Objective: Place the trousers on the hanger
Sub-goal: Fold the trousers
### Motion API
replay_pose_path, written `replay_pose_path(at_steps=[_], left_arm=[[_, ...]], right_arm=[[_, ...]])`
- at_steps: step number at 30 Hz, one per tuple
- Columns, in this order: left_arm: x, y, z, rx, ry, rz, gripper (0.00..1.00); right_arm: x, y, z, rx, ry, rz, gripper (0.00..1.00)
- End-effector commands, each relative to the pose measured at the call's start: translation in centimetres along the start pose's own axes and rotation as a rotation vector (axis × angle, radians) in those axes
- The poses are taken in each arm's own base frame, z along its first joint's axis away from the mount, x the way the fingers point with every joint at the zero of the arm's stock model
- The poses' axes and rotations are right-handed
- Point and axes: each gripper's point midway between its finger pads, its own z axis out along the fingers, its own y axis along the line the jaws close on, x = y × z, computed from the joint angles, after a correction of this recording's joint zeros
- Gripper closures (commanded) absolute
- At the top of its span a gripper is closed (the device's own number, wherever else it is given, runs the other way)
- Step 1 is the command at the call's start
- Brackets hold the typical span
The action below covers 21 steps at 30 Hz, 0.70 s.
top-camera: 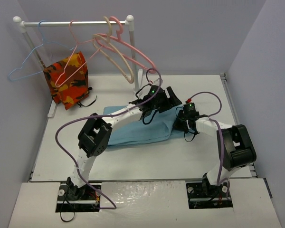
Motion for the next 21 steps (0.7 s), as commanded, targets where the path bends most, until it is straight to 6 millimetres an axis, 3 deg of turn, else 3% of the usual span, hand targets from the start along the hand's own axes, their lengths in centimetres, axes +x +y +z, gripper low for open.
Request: replay_pose_path(at_steps=[1, 2, 9, 12, 15, 21], left_arm=[[-4.7, -7.4, -8.0, 0.113, -0.128, 0.209, 0.26], [-4.4, -6.3, -8.1, 0.075, -0.116, 0.212, 0.25], [-4.3, 2.3, -14.4, -0.213, -0.109, 0.382, 0.27], [-2.8, 7.2, -15.8, -0.312, -0.069, 0.37, 0.29], [-2.0, 10.2, -17.7, -0.383, -0.069, 0.371, 0.3], [-1.1, 13.4, -20.5, -0.483, -0.057, 0.445, 0.31]], right_arm=[[2.9, -3.8, -1.9, 0.186, 0.118, -0.055, 0.76], [2.9, -3.9, -2.0, 0.191, 0.122, -0.059, 0.75], [-1.3, -3.2, -4.7, 0.243, 0.021, -0.112, 0.66], [-3.3, -2.8, -6.1, 0.261, -0.02, -0.128, 0.64], [-5.2, -1.8, -7.9, 0.251, -0.07, -0.158, 0.61], [-8.2, 2.4, -11.4, 0.164, -0.149, -0.225, 0.49]])
